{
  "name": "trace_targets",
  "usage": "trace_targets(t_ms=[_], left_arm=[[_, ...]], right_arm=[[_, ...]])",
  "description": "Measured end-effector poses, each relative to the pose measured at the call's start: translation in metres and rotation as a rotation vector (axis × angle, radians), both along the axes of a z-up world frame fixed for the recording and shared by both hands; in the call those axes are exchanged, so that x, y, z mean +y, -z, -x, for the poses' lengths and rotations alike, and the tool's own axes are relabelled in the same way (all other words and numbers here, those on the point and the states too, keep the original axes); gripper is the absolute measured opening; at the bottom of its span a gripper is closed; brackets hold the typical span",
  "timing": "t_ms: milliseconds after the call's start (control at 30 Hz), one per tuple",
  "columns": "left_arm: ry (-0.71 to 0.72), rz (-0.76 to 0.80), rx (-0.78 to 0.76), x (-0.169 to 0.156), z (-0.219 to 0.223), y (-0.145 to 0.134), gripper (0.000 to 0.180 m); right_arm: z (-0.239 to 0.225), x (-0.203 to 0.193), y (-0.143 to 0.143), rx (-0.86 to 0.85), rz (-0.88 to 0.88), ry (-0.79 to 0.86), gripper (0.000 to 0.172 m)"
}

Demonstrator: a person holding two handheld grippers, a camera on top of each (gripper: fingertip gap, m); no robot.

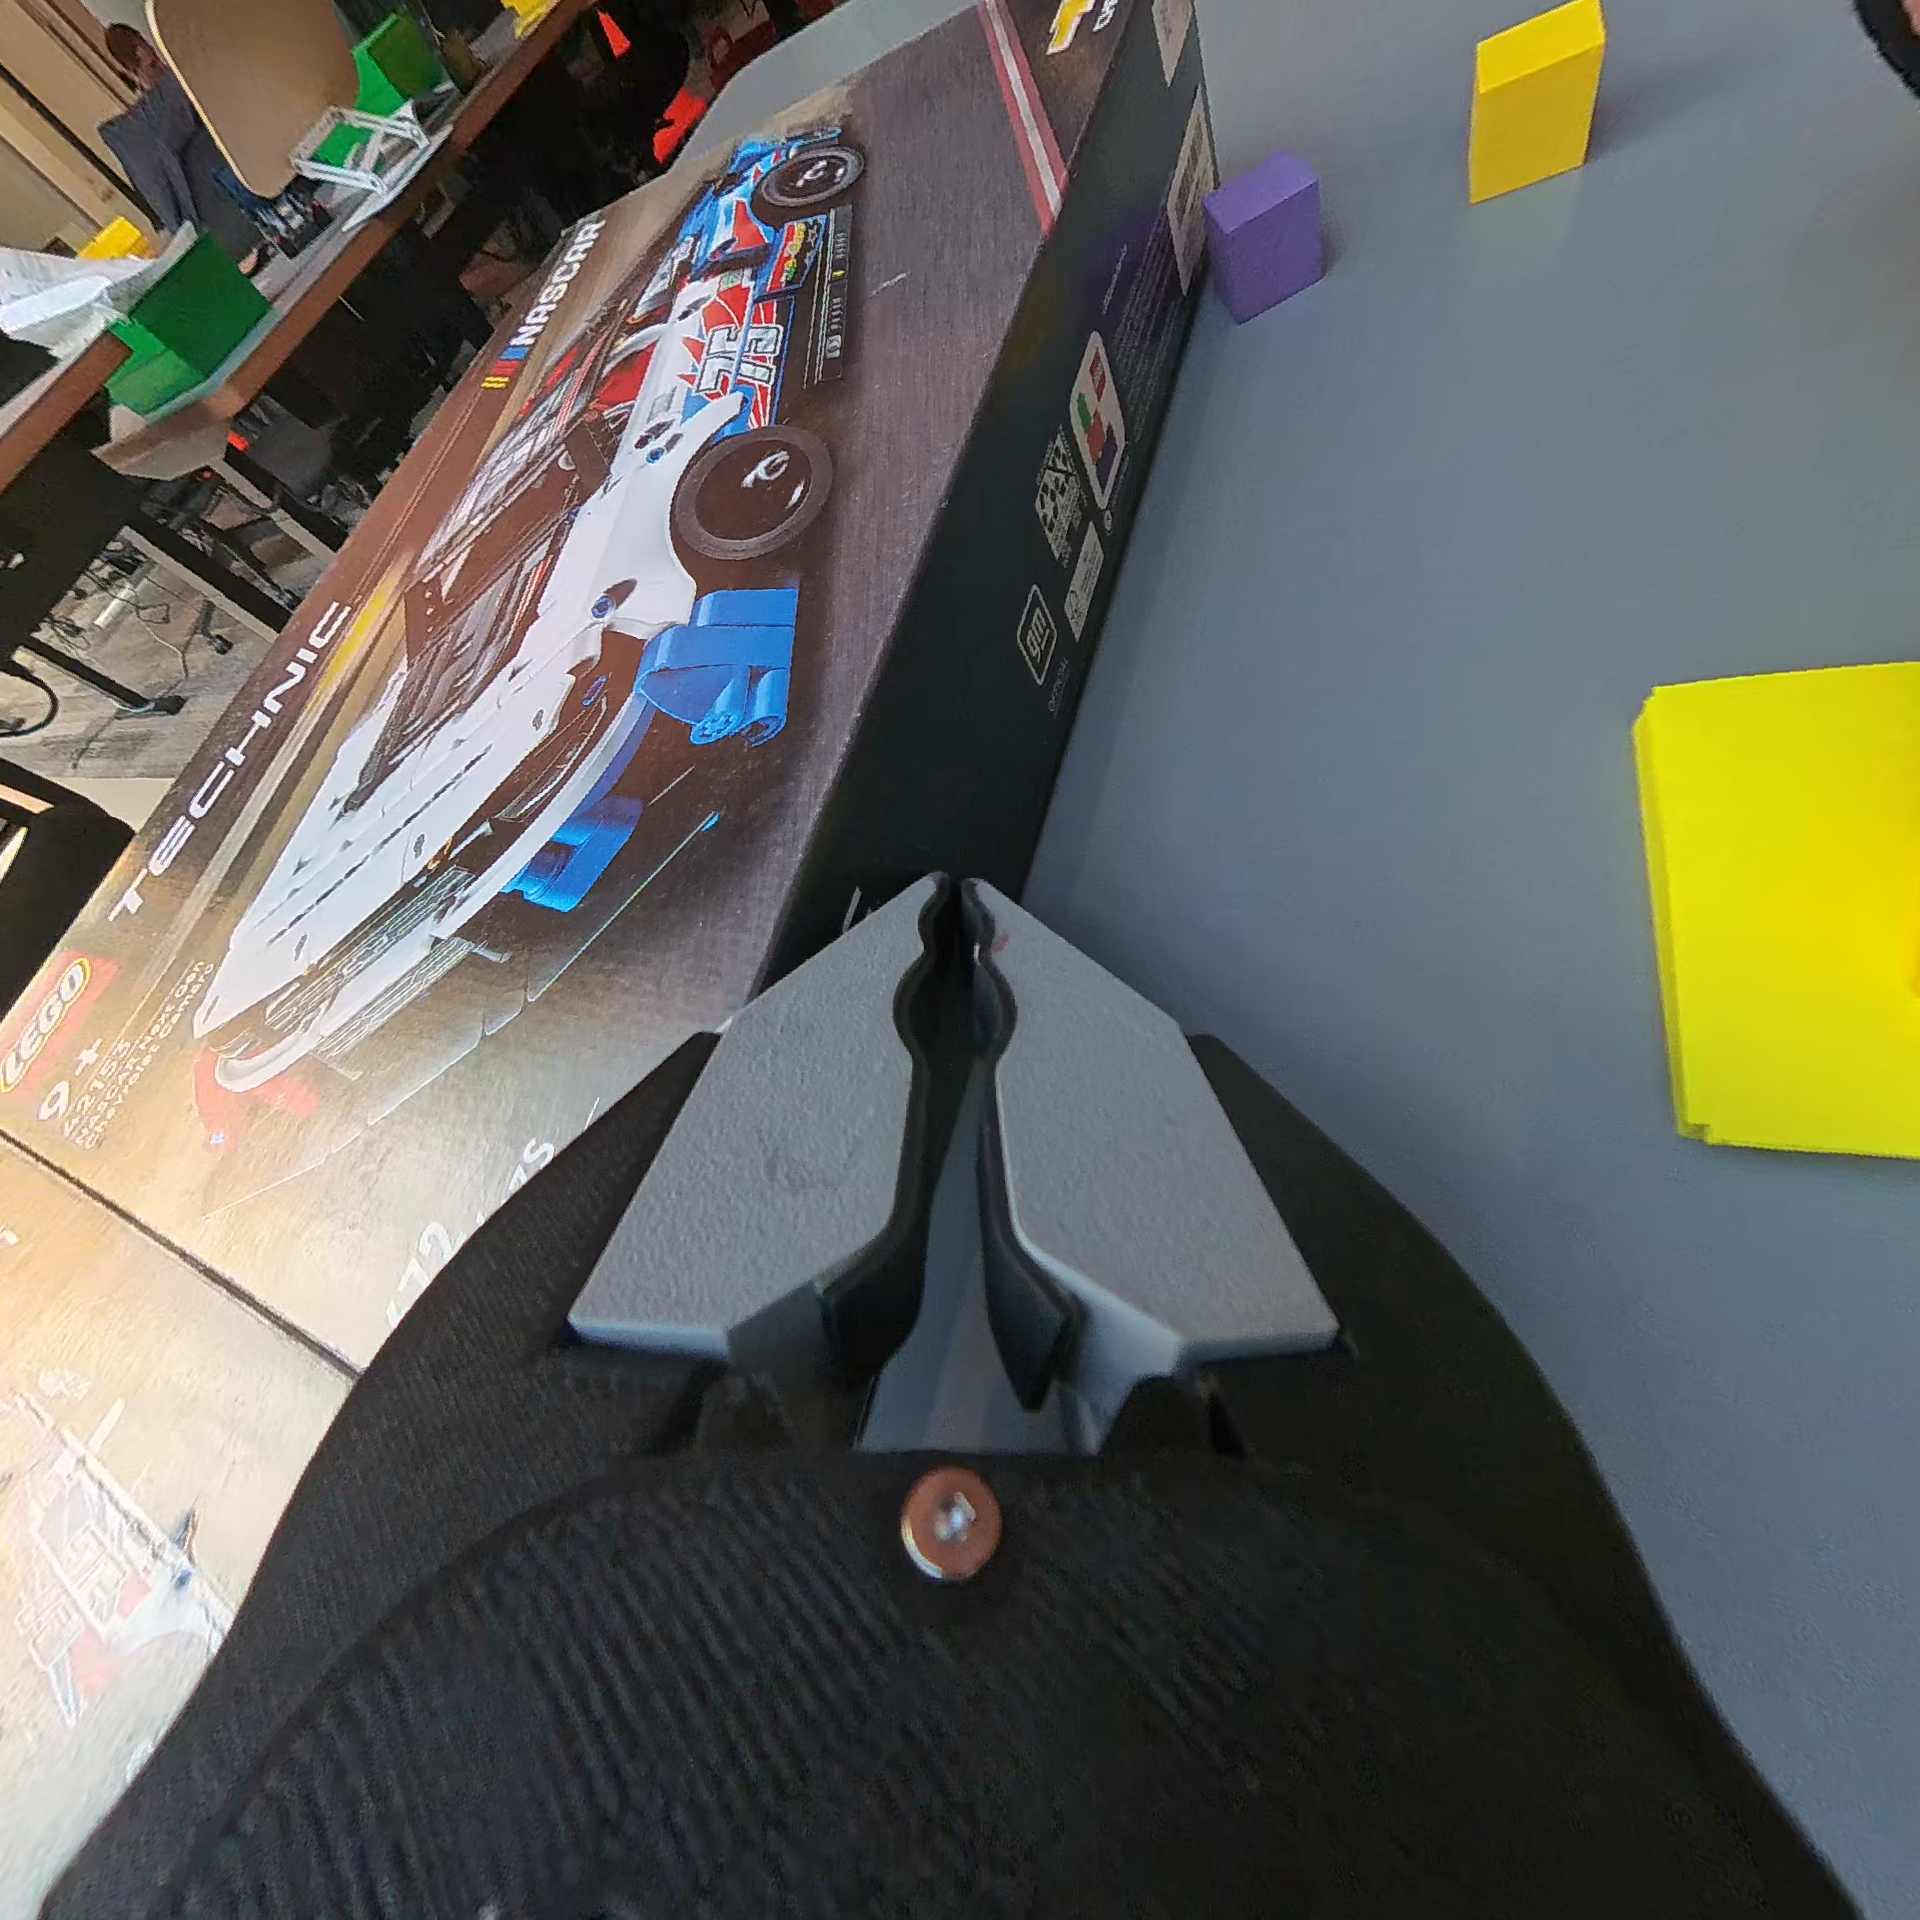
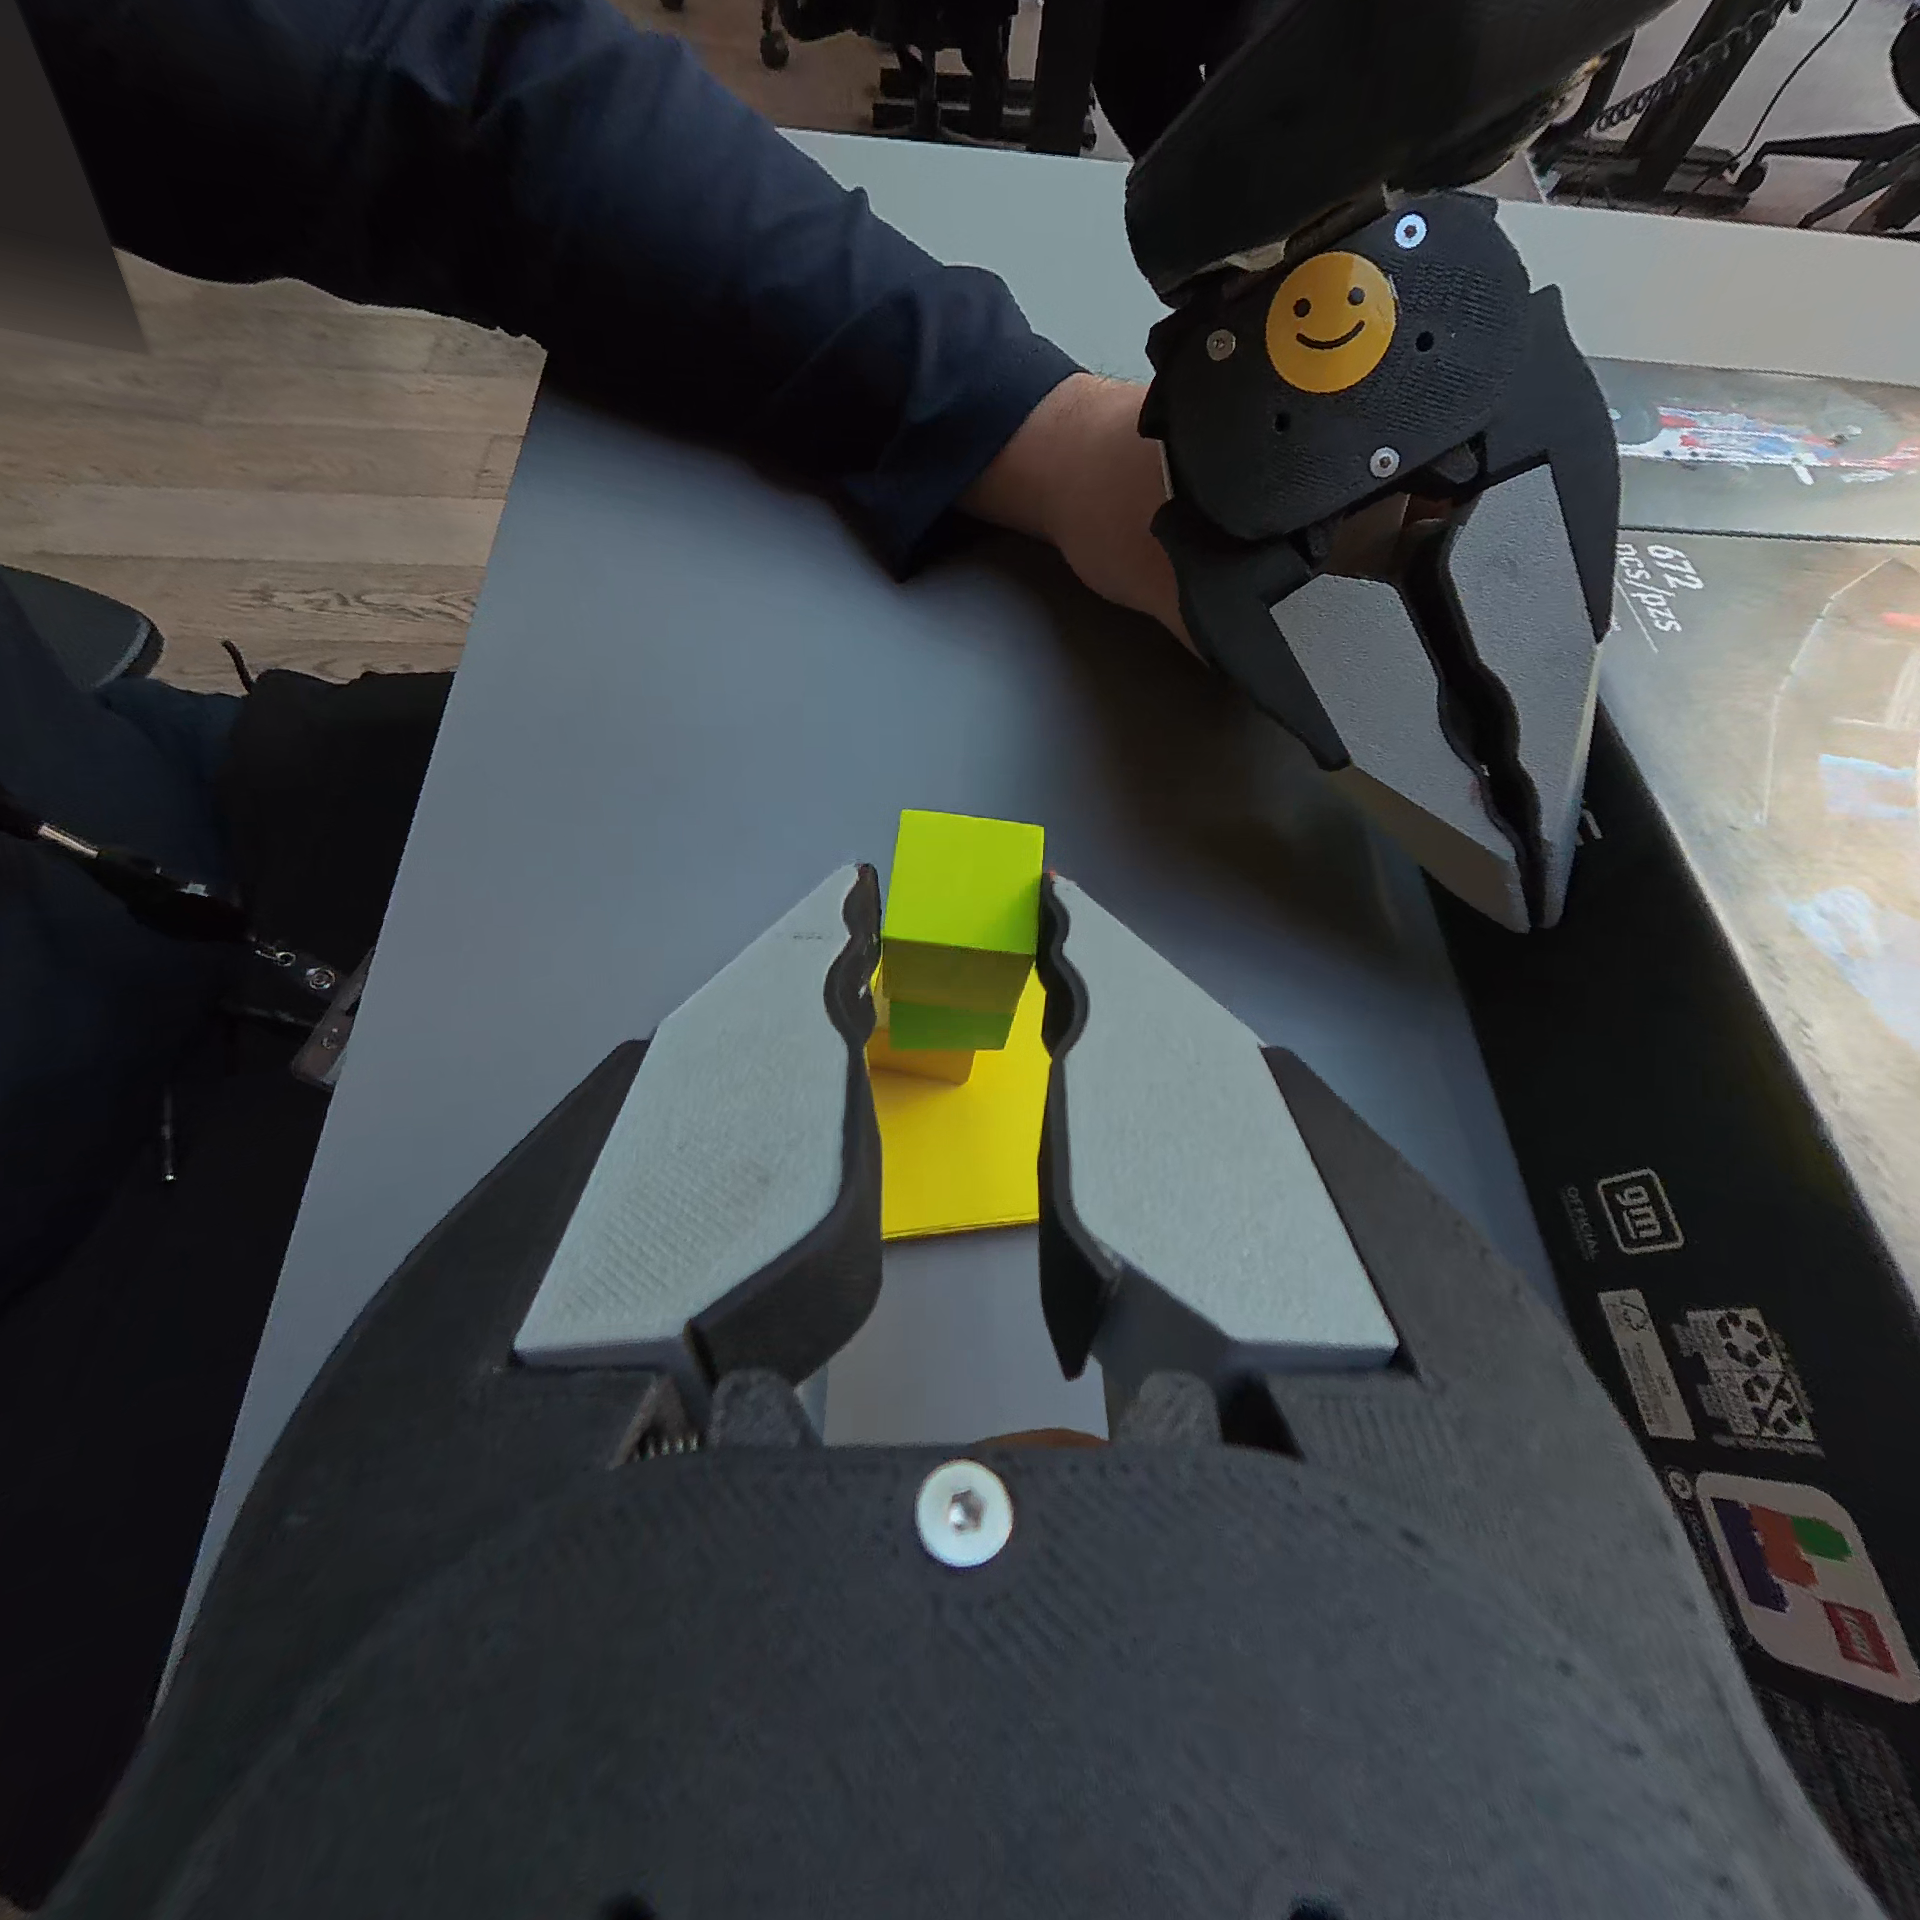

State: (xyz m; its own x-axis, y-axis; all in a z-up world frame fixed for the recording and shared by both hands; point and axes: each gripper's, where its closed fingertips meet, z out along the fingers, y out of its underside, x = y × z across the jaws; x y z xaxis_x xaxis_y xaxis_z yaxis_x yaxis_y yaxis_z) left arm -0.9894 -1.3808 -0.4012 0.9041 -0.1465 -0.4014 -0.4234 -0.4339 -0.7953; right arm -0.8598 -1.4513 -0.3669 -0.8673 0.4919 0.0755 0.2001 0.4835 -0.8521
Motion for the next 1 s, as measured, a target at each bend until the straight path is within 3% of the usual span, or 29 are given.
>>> trace_targets(t_ms=[200,400,500,600,667,733,867,1000], left_arm=[[-0.001,-0.002,0.002,0.000,0.000,0.000,0.000],[0.000,-0.009,-0.003,0.000,0.000,-0.001,0.000],[0.001,-0.011,-0.001,0.000,0.000,-0.002,0.000],[0.004,-0.014,0.005,0.000,0.000,-0.002,0.000],[0.006,-0.017,0.007,0.000,-0.001,-0.002,0.000],[0.006,-0.017,0.008,0.000,-0.001,-0.002,0.000],[0.007,-0.023,0.011,-0.001,-0.001,-0.003,0.000],[0.009,-0.026,0.019,-0.001,-0.002,-0.003,0.000]], right_arm=[[-0.001,-0.003,-0.004,-0.009,0.046,-0.009,0.038],[0.003,0.021,-0.044,0.085,0.222,0.059,0.043],[0.017,0.065,-0.070,0.197,0.307,0.239,0.041],[0.032,0.144,-0.082,0.306,0.312,0.582,0.030],[0.032,0.205,-0.068,0.297,0.234,0.841,0.026],[0.027,0.244,-0.043,0.194,0.175,0.973,0.034],[0.022,0.262,-0.005,-0.028,0.221,0.979,0.042],[0.016,0.269,0.035,-0.196,0.124,0.985,0.043]])
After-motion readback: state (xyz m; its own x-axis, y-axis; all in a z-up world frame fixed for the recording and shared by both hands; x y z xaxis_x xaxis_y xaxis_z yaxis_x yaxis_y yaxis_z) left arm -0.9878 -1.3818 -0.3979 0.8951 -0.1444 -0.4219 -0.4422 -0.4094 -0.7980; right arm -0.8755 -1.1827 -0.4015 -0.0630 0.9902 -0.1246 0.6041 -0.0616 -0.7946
